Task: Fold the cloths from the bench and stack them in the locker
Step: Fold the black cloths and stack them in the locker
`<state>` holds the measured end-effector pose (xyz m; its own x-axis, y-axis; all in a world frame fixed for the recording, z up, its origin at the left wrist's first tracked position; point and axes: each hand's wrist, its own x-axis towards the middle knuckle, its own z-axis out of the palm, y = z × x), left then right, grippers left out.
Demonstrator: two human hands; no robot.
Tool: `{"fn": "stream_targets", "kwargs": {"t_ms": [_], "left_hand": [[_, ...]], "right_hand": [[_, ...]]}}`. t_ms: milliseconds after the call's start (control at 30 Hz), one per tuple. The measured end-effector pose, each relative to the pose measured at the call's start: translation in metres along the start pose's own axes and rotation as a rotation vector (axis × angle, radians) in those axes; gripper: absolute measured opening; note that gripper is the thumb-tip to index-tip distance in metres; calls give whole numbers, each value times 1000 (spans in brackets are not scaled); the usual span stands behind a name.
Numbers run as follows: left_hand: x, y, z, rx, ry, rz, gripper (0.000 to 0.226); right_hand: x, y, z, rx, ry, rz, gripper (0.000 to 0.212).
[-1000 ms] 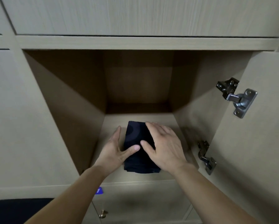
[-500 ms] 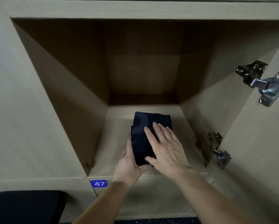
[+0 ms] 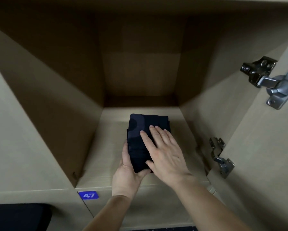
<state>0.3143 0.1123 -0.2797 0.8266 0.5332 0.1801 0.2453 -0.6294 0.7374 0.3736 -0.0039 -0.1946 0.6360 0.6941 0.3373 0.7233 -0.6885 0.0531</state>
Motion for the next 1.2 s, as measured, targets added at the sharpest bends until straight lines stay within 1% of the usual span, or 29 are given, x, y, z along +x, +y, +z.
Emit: {"fn": "stream_targets", "kwargs": {"t_ms": [200,300,467,633,800,967,1100,1200], "left_hand": [[19,7,21,-27,36,10,122],[36,15,35,8,29,11,121],[64,27,59,34,50,20,122],[87,39,78,-11,51,44,121],[104,52,94,-20,-14,76,118],[113,64,105,-30,-92,93,113],[115,66,111,-20,-138,129,109],[119,62,110,-93,-187,157,110]], "right_hand": [[17,28,2,8,-53,-50,95],[30,49,2,17,-69,-105,89],[52,77,7,39,-92,-105,89],[72,99,7,37,-143,-44,93],[77,116,4,14,-175,48,97],[76,128,5,-30,-218,119,107],[75,133,6,-43,-225,163,106],[73,133,6,-45,-240,171,103]]}}
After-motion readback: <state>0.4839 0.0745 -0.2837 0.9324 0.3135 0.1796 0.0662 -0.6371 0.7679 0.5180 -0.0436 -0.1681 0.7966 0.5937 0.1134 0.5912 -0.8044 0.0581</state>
